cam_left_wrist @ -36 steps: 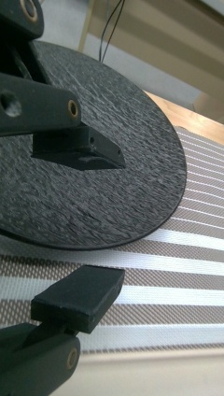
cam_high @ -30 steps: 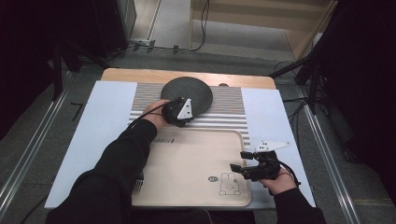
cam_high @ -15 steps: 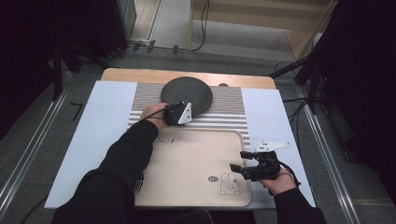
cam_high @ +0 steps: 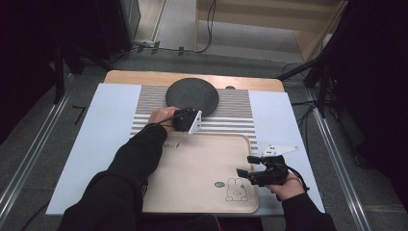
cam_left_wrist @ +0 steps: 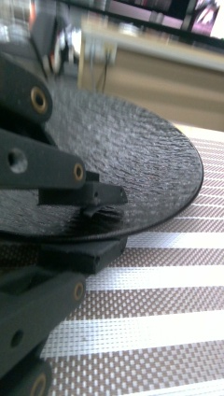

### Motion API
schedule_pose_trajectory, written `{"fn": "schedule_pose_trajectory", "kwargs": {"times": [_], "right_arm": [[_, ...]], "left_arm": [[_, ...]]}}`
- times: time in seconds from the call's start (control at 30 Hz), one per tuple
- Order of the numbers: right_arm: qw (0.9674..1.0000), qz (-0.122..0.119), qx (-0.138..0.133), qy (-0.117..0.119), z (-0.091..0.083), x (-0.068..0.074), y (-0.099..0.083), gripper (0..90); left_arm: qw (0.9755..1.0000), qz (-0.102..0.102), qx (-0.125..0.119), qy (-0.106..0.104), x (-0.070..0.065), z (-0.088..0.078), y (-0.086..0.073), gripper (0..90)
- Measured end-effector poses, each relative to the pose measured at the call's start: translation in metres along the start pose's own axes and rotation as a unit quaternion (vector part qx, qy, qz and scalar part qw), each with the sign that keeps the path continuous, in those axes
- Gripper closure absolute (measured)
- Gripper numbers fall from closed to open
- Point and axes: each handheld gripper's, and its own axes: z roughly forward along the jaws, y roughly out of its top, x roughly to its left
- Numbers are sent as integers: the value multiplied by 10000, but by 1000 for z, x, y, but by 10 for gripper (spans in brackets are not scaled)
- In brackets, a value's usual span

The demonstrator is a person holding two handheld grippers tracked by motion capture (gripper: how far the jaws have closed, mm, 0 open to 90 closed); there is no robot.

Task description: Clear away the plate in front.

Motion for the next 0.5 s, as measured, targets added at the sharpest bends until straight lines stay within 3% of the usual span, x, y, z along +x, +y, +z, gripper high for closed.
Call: {"fn": "schedule_pose_trajectory", "kwargs": {"times": [0.17, 0.27, 0.4, 0.5], "right_arm": [[10000, -7, -8, 5, -1, -2, -1, 248], [10000, 19, -28, -19, -1, -3, -1, 248], [10000, 51, -13, -25, 0, -3, -1, 247], [10000, 48, -8, -39, 0, -3, -1, 247]], "left_arm": [[9988, 250, 181, 391, -9, -1, 7, 811], [9947, 607, 305, 776, -11, -3, 14, 854], [9956, 344, 204, 842, -4, -7, 15, 873], [9946, 460, 296, 887, -3, -9, 16, 868]]}}
